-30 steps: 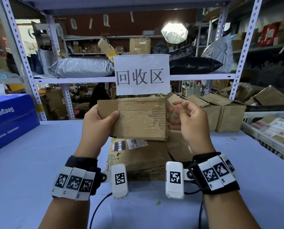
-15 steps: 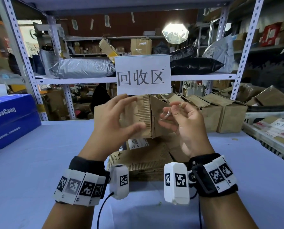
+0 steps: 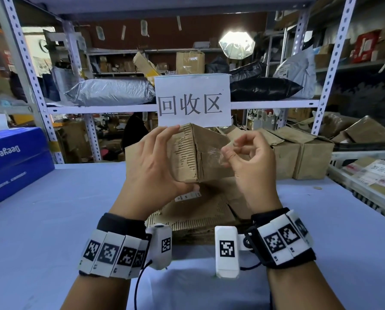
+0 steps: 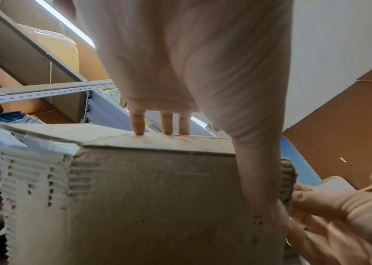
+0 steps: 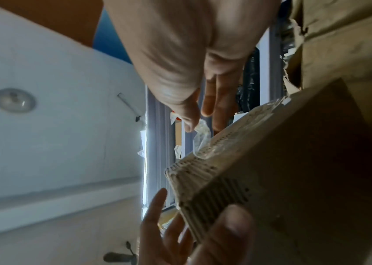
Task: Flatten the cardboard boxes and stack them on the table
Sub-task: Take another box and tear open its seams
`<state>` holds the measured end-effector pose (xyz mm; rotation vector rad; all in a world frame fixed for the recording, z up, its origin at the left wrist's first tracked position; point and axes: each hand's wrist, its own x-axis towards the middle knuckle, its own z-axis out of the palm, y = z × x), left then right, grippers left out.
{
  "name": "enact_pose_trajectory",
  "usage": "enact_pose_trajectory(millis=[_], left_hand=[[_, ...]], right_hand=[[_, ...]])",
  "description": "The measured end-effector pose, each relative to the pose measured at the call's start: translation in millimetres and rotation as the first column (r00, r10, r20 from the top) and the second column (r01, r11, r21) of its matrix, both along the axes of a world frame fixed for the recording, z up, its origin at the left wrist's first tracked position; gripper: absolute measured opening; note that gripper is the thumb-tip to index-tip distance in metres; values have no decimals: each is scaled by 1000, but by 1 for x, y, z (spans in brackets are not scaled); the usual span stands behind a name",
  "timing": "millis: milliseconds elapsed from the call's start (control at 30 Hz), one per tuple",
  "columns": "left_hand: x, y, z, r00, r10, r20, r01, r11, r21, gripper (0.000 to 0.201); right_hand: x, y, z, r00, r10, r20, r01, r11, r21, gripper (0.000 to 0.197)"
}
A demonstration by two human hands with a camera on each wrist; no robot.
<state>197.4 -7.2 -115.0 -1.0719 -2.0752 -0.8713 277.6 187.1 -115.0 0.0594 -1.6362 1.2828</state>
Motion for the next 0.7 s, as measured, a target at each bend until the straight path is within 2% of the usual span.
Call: enact_pose_trajectory(millis=[100, 267, 367, 400, 467, 500, 600, 700], left_hand=[[2, 0, 0, 1000, -11, 1, 11, 1000, 18, 117], [2, -1, 1, 999, -24, 49, 23, 1000, 19, 120], [2, -1, 1, 997, -34, 73, 32, 999, 23, 122], [2, -1, 1, 996, -38, 78, 36, 999, 28, 122], [2, -2, 0, 995, -45, 85, 41, 998, 41, 122], [2, -3, 0, 995, -48, 88, 43, 998, 50, 122], [1, -4, 0, 993, -54, 102, 48, 997, 67, 123], [1, -2, -1, 992, -58, 113, 52, 997, 60, 124]], right_hand=[[-4, -2, -4, 990, -133, 42, 126, 982, 140, 23], [-9, -1, -10, 983, -142, 115, 115, 969, 220, 14], [-9, -2, -11, 979, -172, 106, 134, 945, 299, 12], [-8, -2, -10, 977, -186, 104, 142, 932, 334, 19], [-6, -2, -7, 971, -198, 136, 126, 901, 415, 44], [-4, -1, -5, 970, -182, 161, 95, 894, 438, 46], [-2, 3, -2, 964, -145, 221, 22, 877, 480, 28], [-5, 4, -5, 964, -188, 189, 79, 880, 469, 12]])
